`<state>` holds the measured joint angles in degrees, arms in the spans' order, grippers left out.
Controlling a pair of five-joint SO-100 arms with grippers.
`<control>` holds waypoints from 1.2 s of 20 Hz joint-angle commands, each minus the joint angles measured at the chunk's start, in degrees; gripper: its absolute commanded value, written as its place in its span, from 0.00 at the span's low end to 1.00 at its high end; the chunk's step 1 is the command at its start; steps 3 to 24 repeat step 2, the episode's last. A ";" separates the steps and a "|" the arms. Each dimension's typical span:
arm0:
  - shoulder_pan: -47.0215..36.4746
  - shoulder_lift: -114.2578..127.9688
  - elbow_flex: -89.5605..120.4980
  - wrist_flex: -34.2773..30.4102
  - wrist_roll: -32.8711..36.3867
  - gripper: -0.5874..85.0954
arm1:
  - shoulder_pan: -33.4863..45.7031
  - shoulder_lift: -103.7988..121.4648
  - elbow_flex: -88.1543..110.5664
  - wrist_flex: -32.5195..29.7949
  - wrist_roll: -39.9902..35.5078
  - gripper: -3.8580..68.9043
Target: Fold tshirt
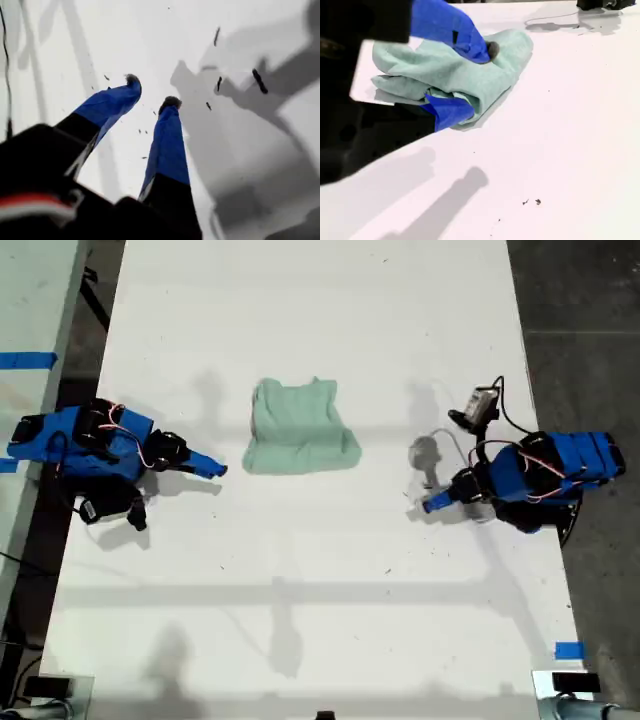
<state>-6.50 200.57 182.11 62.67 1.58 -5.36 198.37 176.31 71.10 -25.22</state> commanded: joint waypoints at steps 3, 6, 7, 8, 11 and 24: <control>1.76 5.62 0.62 0.09 -0.79 0.19 | -1.41 1.41 -0.35 1.14 -21.88 0.20; 1.76 5.62 0.62 0.09 -0.79 0.19 | -1.41 1.41 -0.35 1.14 -21.88 0.20; 1.76 5.62 0.62 0.09 -0.79 0.19 | -1.41 1.41 -0.35 1.14 -21.88 0.20; 1.76 5.62 0.62 0.09 -0.79 0.19 | -1.41 1.41 -0.35 1.14 -21.88 0.20; 1.76 5.62 0.62 0.09 -0.79 0.19 | -1.41 1.41 -0.35 1.14 -21.88 0.20; 1.76 5.62 0.62 0.09 -0.79 0.19 | -1.41 1.41 -0.35 1.14 -21.88 0.20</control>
